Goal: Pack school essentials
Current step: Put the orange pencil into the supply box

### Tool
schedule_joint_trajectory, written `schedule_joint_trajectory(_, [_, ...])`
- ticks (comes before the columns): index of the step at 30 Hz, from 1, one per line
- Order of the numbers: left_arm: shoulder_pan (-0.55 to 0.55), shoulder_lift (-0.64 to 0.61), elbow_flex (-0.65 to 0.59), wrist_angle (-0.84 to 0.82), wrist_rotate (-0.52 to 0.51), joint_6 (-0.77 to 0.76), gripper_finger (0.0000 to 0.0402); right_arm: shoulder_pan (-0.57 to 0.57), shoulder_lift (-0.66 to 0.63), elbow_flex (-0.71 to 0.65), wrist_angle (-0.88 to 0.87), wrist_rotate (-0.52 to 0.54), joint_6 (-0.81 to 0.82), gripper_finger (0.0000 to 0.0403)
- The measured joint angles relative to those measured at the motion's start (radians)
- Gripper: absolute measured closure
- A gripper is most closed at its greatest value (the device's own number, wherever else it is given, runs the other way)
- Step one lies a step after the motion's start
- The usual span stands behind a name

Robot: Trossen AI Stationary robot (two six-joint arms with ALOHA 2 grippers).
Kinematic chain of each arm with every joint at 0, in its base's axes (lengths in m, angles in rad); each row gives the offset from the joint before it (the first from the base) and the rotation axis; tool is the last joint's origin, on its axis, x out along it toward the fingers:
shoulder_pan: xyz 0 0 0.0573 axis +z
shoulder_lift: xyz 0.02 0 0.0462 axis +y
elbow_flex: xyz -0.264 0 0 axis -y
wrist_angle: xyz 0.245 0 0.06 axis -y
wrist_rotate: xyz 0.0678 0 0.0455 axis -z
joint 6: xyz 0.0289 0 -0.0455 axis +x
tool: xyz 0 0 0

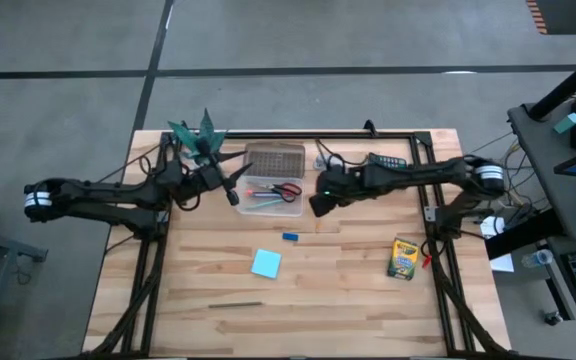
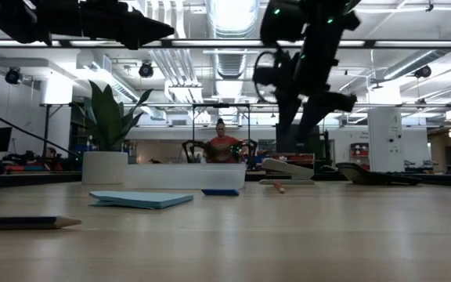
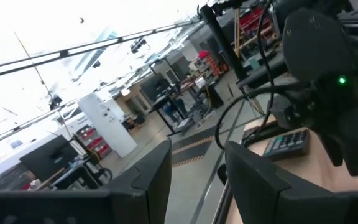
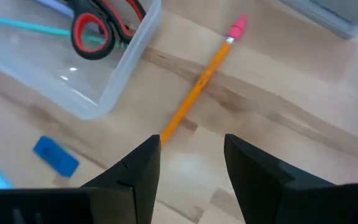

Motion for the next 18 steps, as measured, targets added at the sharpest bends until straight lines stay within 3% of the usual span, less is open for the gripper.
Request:
schedule_joint_trajectory(9, [0.0,-0.011,-0.008,0.002,-0.011,0.004,0.0269,-0.056,0.211,0.097,-0.042,-0.007,-0.055,0.0236])
schedule_joint_trajectory(18, [0.0,-0.011,-0.009,0.002,-0.011,0.006,0.0269,-0.068,0.263,0.119,-0.034,-0.035,-0.066,0.0236])
